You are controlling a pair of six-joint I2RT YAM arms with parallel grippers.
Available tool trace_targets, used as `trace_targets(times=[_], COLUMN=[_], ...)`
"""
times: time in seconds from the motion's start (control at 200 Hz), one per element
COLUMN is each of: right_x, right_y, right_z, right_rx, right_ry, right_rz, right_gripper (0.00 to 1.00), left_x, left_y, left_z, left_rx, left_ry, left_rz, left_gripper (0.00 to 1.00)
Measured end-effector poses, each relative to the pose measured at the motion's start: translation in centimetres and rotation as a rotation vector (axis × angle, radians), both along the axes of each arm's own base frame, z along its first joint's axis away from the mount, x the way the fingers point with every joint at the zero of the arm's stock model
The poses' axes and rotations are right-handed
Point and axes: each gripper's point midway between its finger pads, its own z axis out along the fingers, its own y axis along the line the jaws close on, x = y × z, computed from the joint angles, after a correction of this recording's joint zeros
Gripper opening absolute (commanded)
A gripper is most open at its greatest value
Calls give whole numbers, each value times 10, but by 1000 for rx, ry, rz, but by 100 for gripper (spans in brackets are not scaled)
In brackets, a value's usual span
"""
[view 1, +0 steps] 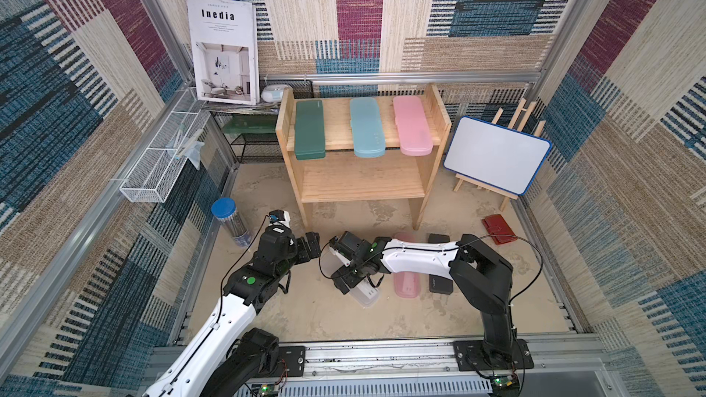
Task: Remove the pencil cases from the shelf
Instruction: Adjust the pencil case at the center of the board.
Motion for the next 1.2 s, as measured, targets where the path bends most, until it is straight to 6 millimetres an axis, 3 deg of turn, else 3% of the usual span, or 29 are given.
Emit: trace_targets(times=[0.195, 0.391, 0.711, 1.082, 1.202], right_x=[3, 5, 12, 27, 31], right_y=[-1, -5, -4, -65, -74], right_z=[-4, -10, -3, 1, 0], right_rx=[-27, -52, -4, 9, 12], right_ry=[-31, -34, 3, 124, 131], right_rz=[-30, -81, -200, -537, -625], right_gripper=[93, 72, 71, 71, 74], left_x=[2, 1, 2, 13, 16], left_y=[1, 1, 3, -14, -20], left_z=[0, -5, -6, -9, -14], left_rx=[-7, -13, -19, -82, -97], left_ry=[-8, 2, 5, 15, 29], left_rz=[5, 3, 8, -38, -57], left_gripper=[99, 99, 99, 99, 99])
